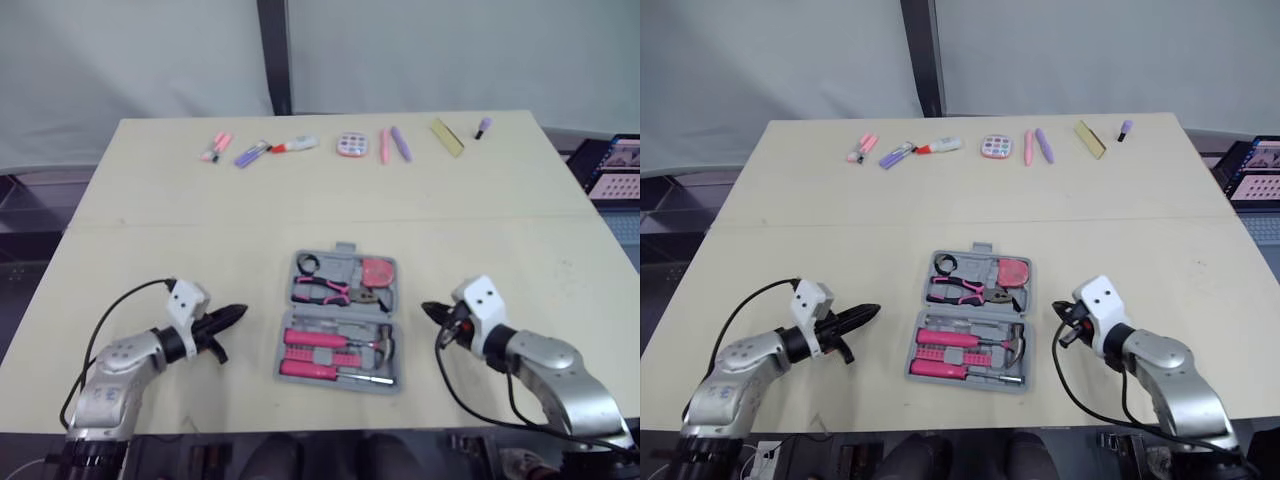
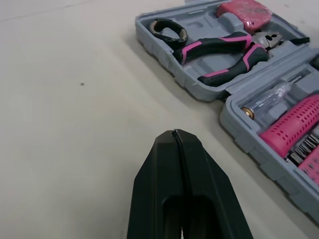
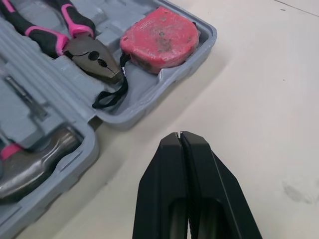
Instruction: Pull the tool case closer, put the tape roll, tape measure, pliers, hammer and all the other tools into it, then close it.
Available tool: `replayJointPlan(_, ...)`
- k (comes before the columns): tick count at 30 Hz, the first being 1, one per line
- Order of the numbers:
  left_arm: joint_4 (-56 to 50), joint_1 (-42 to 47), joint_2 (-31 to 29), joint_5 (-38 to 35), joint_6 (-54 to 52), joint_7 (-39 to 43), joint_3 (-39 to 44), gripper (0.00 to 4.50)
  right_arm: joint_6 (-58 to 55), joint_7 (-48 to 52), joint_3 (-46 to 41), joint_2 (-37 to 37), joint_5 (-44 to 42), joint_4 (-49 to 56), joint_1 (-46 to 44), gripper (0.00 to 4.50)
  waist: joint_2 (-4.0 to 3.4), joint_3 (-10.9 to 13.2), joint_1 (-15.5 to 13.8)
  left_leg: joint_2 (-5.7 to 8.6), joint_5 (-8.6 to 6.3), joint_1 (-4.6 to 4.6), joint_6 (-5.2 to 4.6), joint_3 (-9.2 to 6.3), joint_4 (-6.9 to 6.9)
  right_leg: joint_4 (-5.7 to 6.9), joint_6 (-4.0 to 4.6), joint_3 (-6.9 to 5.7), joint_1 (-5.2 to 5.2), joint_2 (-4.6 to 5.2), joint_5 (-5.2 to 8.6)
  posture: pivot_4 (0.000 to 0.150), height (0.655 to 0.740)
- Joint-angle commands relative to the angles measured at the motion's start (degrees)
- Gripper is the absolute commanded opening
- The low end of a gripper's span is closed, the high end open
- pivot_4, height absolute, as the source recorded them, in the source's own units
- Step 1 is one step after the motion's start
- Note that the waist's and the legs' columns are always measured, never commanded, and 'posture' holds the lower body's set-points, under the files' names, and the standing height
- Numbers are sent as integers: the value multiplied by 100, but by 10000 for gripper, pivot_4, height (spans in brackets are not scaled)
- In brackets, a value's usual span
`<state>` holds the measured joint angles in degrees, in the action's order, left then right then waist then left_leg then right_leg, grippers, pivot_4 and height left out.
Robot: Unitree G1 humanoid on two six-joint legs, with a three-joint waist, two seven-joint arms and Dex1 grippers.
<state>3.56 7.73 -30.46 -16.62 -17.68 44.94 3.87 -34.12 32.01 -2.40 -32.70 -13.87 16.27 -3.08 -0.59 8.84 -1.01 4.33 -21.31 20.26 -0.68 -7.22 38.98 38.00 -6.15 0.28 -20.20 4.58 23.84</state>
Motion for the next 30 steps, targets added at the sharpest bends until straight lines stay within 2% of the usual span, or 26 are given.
replayJointPlan(1, 590, 498, -58, 379, 397, 348, -458, 0, -299, -223, 25, 78, 61, -4, -206, 949, 0, 0, 1, 0, 0, 2, 0, 4, -1, 0, 0, 0, -1, 0, 0, 1500, 7400)
replayJointPlan(6, 1106, 854, -76, 596, 738, 744, -828, 0, -707, -51, 186, -120, 46, 146, -148, 949, 1, -1, 122, 0, 0, 5, 0, 7, 0, 69, 0, 0, -28, 2, 0, 1500, 7400)
replayJointPlan(14, 1941, 1234, 80, 955, 1352, 810, -1041, 0, -975, -62, 335, -44, -11, 342, -200, 949, -1, -2, 120, -2, 1, 4, 1, 6, 4, 69, 0, 2, -31, 2, 0, 1500, 7400)
replayJointPlan(30, 1851, 1310, 392, 960, 1319, 739, -1116, 0, -1125, 127, 755, 45, -143, 371, -414, 949, 1, -4, 76, 12, 1, 4, 1, -9, 12, 70, 0, 5, -29, 14, 0, 1500, 7400)
